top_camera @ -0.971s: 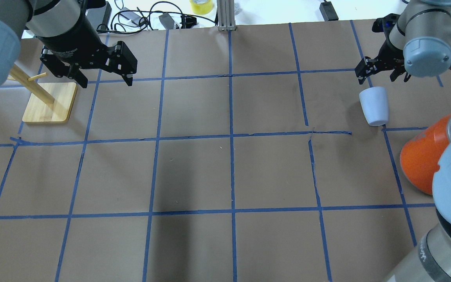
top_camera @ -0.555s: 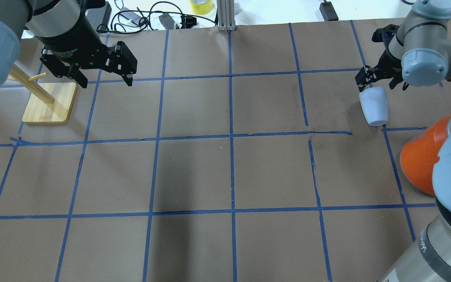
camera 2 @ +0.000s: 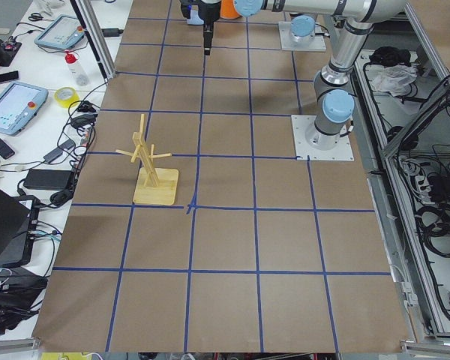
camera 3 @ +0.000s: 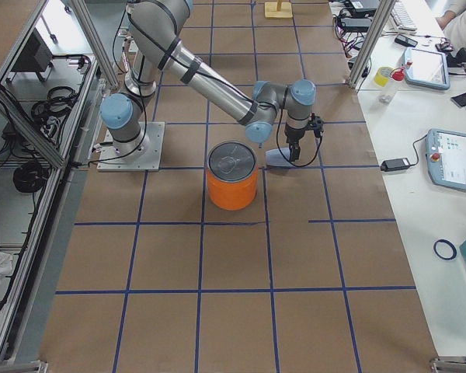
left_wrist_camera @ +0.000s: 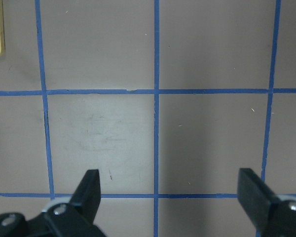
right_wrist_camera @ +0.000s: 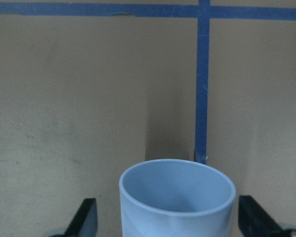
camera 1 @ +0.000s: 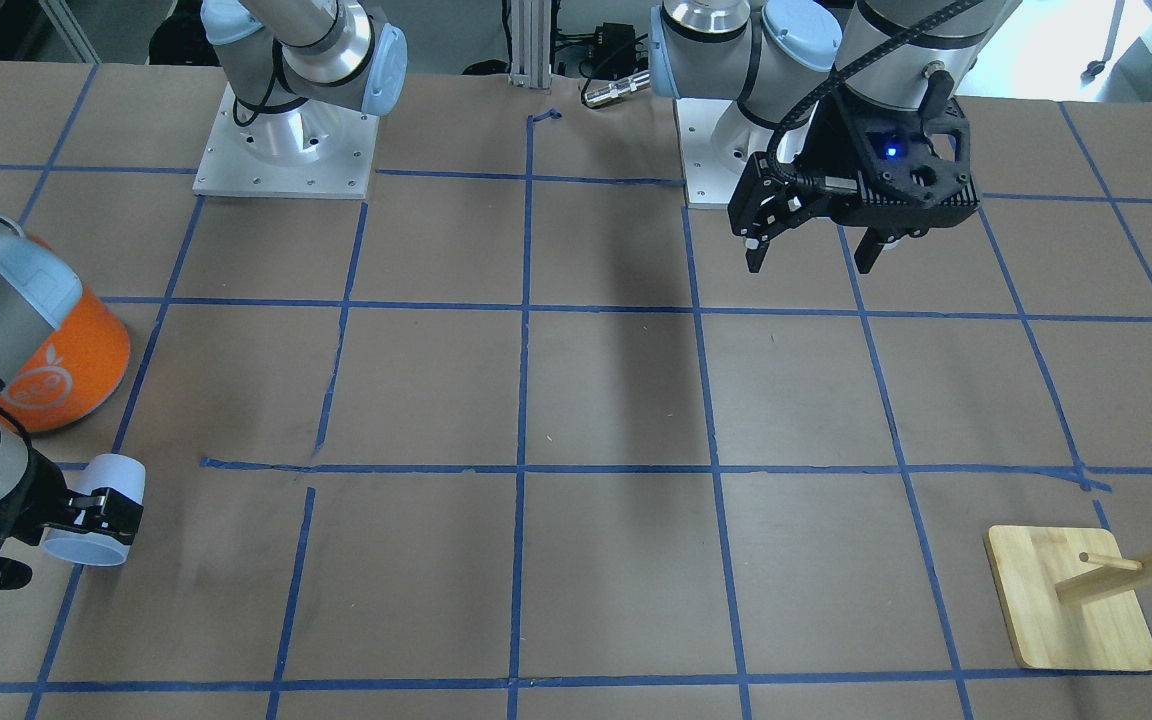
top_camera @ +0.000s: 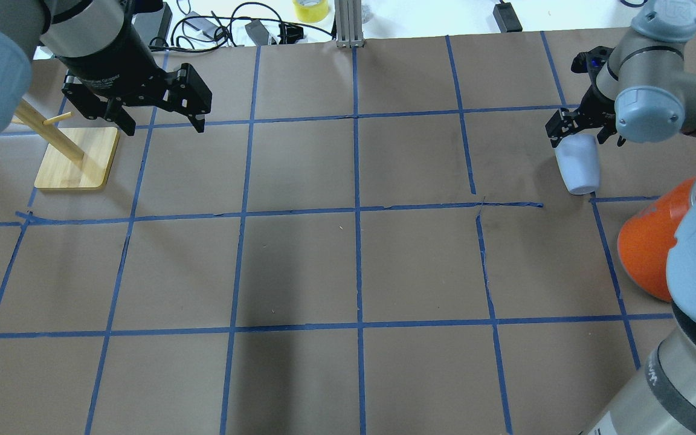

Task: Flip cup
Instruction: 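Close the right gripper on the white cup's base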

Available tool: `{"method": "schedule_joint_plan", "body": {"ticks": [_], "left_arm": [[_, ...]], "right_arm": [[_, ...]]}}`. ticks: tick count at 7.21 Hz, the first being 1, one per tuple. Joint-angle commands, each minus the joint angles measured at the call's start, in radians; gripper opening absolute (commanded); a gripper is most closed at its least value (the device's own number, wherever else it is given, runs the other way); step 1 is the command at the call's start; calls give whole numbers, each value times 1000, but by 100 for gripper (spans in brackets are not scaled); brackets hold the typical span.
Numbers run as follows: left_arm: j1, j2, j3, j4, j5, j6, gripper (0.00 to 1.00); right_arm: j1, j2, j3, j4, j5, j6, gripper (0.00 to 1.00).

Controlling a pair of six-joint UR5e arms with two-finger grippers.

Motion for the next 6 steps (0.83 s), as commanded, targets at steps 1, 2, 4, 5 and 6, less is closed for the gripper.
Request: {"method": "schedule_joint_plan", "body": {"ticks": [1,2,4,5,6], "left_arm": [[0,1,0,0,0,0,100],[0,1,0,0,0,0,100],[0,1,0,-1,0,0,100],[0,-1,0,-1,0,0,100],[0,1,0,-1,0,0,100]], "right_arm": [[0,19,5,-2,-3,1,100],[0,19,5,-4,-3,0,100],[-8,36,5,-1,0,0,99],[-8,43,5,-2,-4,-2,92],[-8,43,6,-2,0,-2,89]]}}
